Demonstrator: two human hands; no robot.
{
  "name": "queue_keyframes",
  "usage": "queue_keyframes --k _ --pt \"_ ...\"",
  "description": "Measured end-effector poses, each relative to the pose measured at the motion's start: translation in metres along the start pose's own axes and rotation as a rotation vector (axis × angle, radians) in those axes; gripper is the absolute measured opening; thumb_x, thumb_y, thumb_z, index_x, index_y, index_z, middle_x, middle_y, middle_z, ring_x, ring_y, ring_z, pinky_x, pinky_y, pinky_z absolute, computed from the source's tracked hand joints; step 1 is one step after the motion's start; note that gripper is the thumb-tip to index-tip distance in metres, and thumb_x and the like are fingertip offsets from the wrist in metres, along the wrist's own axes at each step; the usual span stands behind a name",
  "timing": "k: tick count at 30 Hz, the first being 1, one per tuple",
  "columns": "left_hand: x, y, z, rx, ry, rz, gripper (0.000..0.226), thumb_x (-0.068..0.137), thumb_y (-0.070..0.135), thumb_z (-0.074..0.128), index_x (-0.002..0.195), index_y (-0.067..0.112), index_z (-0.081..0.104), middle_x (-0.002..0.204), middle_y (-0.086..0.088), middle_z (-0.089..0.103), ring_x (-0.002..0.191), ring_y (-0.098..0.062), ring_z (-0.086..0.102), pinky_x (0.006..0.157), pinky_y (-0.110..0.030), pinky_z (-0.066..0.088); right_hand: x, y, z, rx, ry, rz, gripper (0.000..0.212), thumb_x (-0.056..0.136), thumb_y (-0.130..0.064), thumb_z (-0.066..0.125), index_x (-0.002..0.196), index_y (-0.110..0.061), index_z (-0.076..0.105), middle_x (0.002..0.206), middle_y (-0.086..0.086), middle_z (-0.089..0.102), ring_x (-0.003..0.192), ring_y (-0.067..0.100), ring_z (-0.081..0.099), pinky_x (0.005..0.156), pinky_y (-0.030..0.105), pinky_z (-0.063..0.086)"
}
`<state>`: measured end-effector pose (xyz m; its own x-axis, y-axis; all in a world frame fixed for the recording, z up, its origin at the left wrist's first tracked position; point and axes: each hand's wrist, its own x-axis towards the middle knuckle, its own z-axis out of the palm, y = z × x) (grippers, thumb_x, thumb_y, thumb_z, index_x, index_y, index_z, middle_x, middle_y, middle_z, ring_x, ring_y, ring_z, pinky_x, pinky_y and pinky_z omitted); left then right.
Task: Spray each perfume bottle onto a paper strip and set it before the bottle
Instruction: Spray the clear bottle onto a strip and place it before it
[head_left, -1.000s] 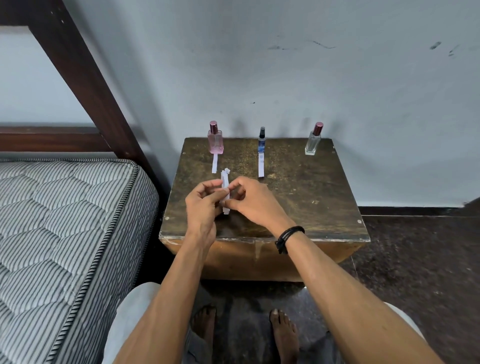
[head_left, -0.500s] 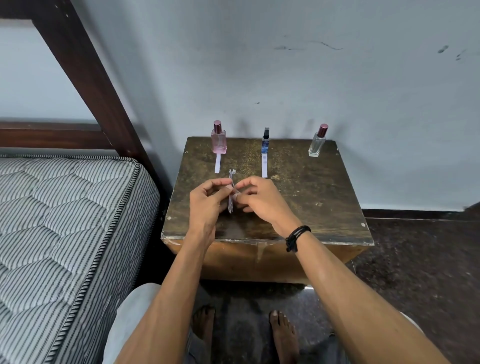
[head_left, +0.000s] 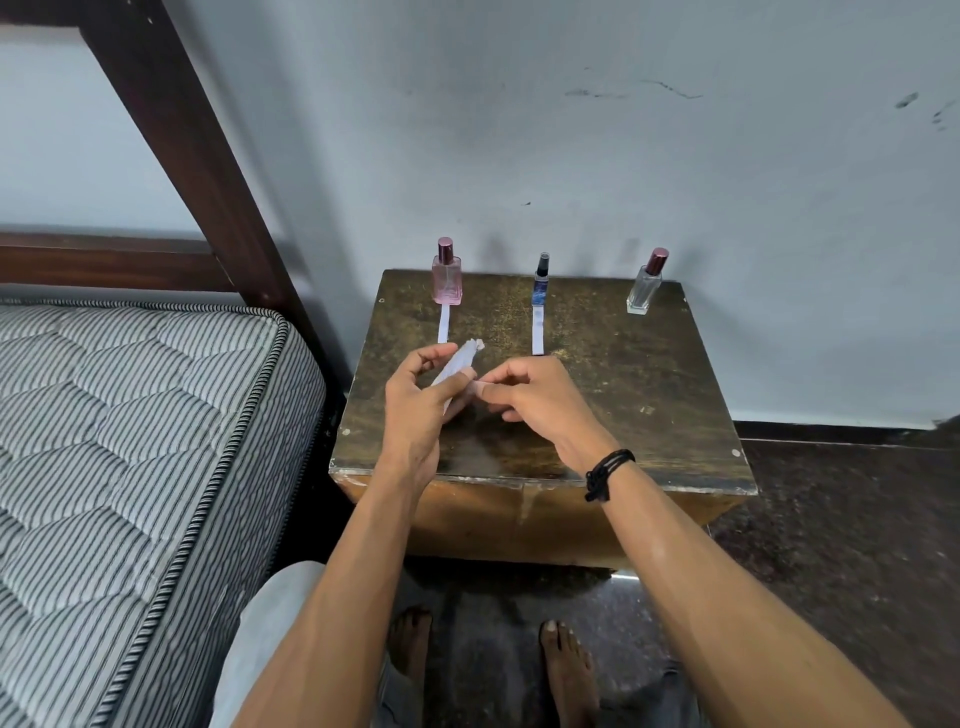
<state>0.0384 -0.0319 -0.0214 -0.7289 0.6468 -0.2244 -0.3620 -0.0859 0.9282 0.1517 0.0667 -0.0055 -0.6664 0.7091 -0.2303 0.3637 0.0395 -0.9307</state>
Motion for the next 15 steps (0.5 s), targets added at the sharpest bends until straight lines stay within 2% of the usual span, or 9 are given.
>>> queue_keyframes --k 3,7,12,15 --pt "0.0021 0.0007 -0.0021 -0.095 -0.048 -0.059 0.038 0.086 -0.009 0.069 0.12 0.007 0.063 0.124 -0.017 0.066 0.1 -0.029 0.072 0.088 -0.043 0.06 0.0013 0.0009 -0.0009 0.002 0.027 0.006 0.01 0.086 -0.024 0.084 0.089 -0.016 0.079 0.087 -0.005 0.08 0.09 0.013 0.075 0.078 0.03 0.06" --pt "0.0017 0.0028 -0.0026 -0.175 -0.105 -0.12 0.043 0.09 -0.01 0.063 0.129 0.007 0.057 0.116 -0.017 0.073 0.099 -0.026 0.072 0.091 -0.041 0.059 0.0019 0.0011 -0.0019 0.012 0.039 0.009 0.02 0.082 -0.023 0.087 0.087 -0.008 0.075 0.086 -0.001 0.079 0.089 0.014 0.073 0.074 0.03 0.057" --pt "0.0022 0.004 -0.0037 -0.104 -0.075 -0.117 0.044 0.086 -0.011 0.067 0.125 0.008 0.062 0.112 -0.017 0.074 0.094 -0.025 0.073 0.087 -0.041 0.06 0.0028 0.0004 -0.0028 -0.032 0.008 0.019 0.024 0.08 -0.026 0.089 0.081 -0.009 0.071 0.084 0.001 0.078 0.083 0.013 0.071 0.076 0.034 0.059" --pt "0.0012 0.0046 -0.0025 -0.077 -0.053 -0.096 0.037 0.087 -0.011 0.066 0.12 0.006 0.065 0.111 -0.014 0.075 0.092 -0.024 0.073 0.087 -0.04 0.061 0.0028 -0.0019 -0.0047 -0.033 0.021 0.026 0.028 0.085 -0.03 0.085 0.088 -0.006 0.072 0.09 0.007 0.078 0.089 0.021 0.074 0.079 0.035 0.061"
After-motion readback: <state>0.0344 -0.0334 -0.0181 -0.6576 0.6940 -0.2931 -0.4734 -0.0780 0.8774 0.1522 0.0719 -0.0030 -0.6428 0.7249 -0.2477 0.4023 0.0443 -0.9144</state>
